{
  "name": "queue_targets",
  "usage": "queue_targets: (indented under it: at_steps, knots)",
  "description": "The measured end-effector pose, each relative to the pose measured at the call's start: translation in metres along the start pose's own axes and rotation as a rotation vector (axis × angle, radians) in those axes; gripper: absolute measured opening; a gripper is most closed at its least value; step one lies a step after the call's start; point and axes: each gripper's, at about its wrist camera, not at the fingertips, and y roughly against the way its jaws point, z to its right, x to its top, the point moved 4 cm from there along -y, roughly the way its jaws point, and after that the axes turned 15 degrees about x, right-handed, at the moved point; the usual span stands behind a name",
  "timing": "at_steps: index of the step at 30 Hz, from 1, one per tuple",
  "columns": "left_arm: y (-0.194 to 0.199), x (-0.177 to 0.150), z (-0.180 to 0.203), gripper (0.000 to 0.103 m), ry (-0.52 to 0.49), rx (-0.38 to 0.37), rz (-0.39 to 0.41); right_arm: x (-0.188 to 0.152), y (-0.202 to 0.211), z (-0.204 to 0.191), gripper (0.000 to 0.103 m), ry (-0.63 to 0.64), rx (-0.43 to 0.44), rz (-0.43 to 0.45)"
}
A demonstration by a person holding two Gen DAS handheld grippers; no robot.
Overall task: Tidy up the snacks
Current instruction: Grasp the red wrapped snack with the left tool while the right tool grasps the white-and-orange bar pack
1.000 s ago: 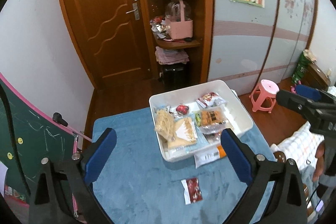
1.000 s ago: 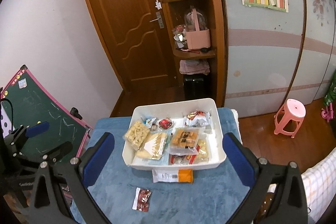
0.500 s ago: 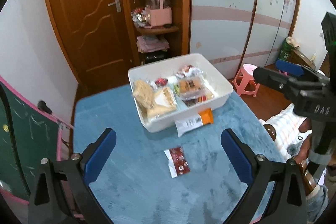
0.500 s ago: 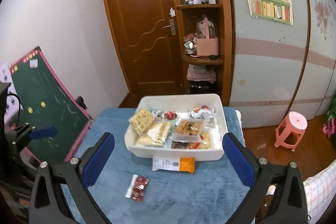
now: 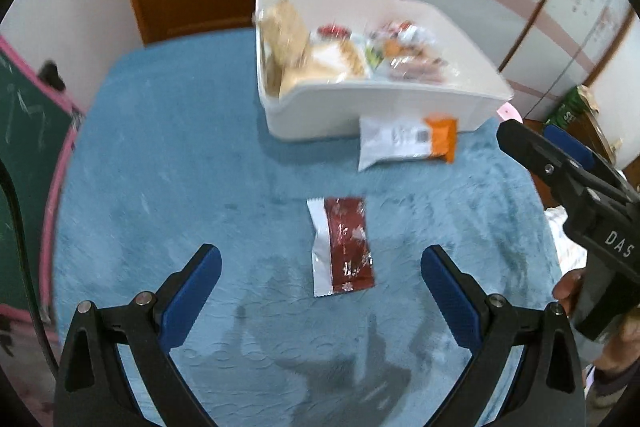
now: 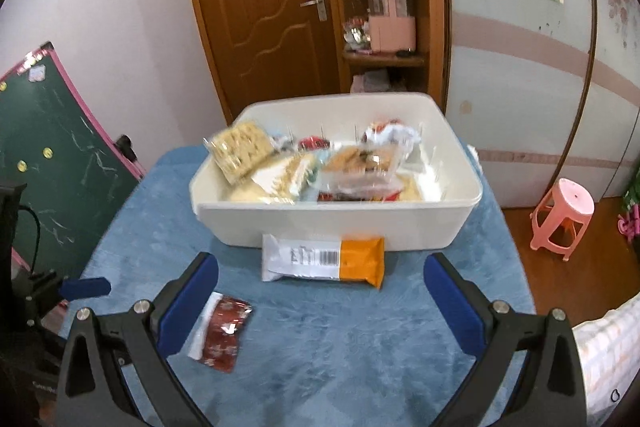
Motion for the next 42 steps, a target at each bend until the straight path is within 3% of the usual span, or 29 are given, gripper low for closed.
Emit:
queue_targets:
  at_steps: [12, 16, 20, 24, 26, 30, 42]
  knots:
    - [-0.056, -0.002, 0.028, 0.100, -0.025, 0.054, -0.053, -0.026, -0.082, 0.018, 0.103, -0.005, 0.024, -0.183]
    - [-0.069, 0.000, 0.031, 0.100, -0.013, 0.114, -0.059, -0.026, -0.096, 0.018, 0.103, 0.010, 0.020, -0.210]
    - [-0.081, 0.000, 0.036, 0.092, -0.025, 0.182, -0.061, -0.026, -0.106, 0.019, 0.103, 0.009, 0.006, -0.219]
    - [-0.094, 0.004, 0.039, 0.090, 0.002, 0.194, -0.073, -0.027, -0.114, 0.020, 0.103, 0.007, -0.005, -0.229]
    - [-0.098, 0.008, 0.038, 0.071, 0.010, 0.208, -0.070, -0.027, -0.119, 0.021, 0.103, -0.003, -0.012, -0.237]
    - [-0.100, 0.016, 0.036, 0.047, 0.014, 0.204, -0.061, -0.028, -0.126, 0.029, 0.103, -0.023, -0.058, -0.252]
    - [-0.101, 0.017, 0.010, 0.044, 0.063, 0.171, -0.064, -0.023, -0.131, 0.025, 0.103, -0.001, -0.111, -0.230]
